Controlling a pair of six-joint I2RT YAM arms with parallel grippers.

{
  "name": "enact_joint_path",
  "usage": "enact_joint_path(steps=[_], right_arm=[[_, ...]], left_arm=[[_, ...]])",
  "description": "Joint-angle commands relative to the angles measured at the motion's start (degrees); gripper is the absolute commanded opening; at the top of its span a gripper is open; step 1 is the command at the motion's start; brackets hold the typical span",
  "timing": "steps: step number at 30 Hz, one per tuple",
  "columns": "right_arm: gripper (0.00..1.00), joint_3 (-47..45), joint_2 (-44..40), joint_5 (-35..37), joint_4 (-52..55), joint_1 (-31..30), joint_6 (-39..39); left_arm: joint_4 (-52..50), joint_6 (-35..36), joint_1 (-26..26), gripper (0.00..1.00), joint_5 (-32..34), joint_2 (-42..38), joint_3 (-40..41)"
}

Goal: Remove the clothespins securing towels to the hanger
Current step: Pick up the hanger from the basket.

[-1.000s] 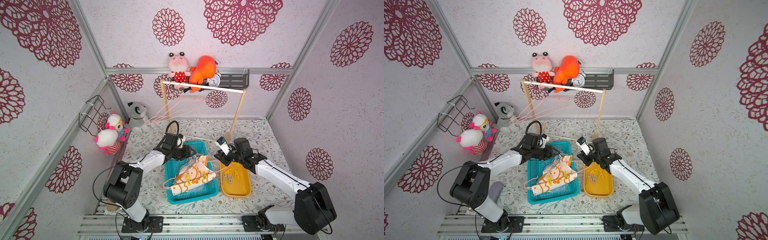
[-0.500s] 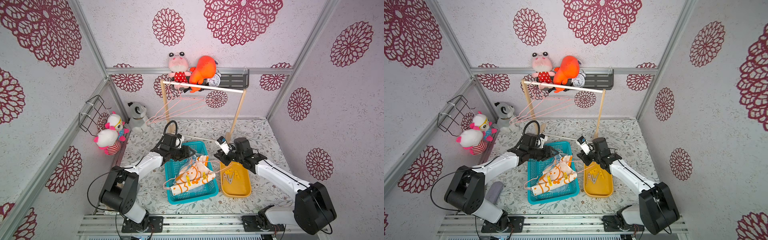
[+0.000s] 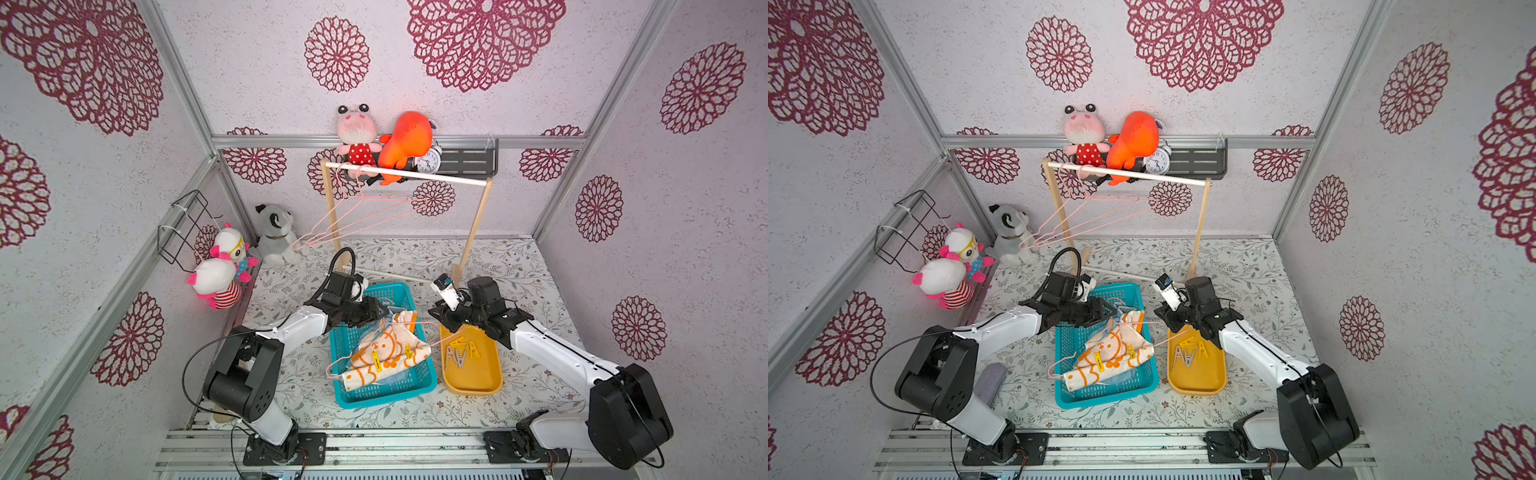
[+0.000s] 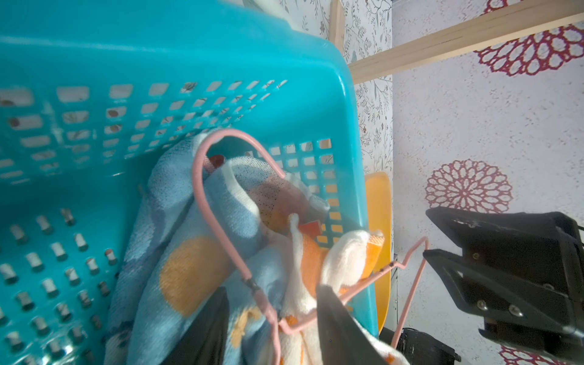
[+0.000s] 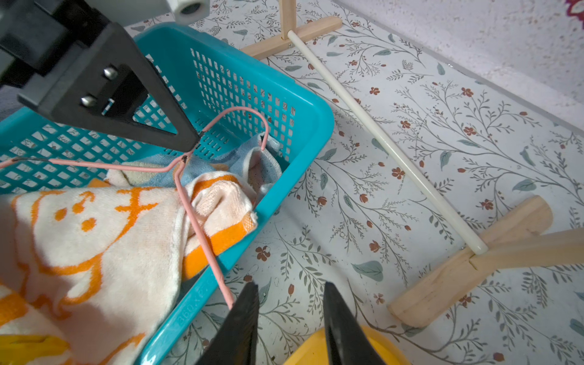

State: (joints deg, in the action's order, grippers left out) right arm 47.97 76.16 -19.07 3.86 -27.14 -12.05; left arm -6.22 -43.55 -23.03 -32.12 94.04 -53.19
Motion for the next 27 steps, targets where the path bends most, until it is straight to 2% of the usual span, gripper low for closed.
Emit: enact_joint_path(steps=[1, 4, 13, 27], right_arm=[[0.36, 0.0, -0.8, 0.0, -2.0, 0.5, 1.4], [0.35, -0.1, -1.1, 0.1, -1.8, 0.5, 1.4], [0.35, -0.2, -1.1, -1.7, -2.9, 0.6, 1.8], [0.35, -0.5, -1.7, -1.8, -3.2, 0.8, 2.0]], left_arm=[[4.1, -1.4, 0.2, 0.47, -1.4, 2.2, -0.8], [5.7, -2.0, 0.1, 0.44, -2.2, 3.1, -1.1], [9.4, -3.1, -0.2, 0.24, -4.0, 3.3, -0.1], [8.9, -0.1, -0.2, 0.06, -7.1, 2.0, -1.3]])
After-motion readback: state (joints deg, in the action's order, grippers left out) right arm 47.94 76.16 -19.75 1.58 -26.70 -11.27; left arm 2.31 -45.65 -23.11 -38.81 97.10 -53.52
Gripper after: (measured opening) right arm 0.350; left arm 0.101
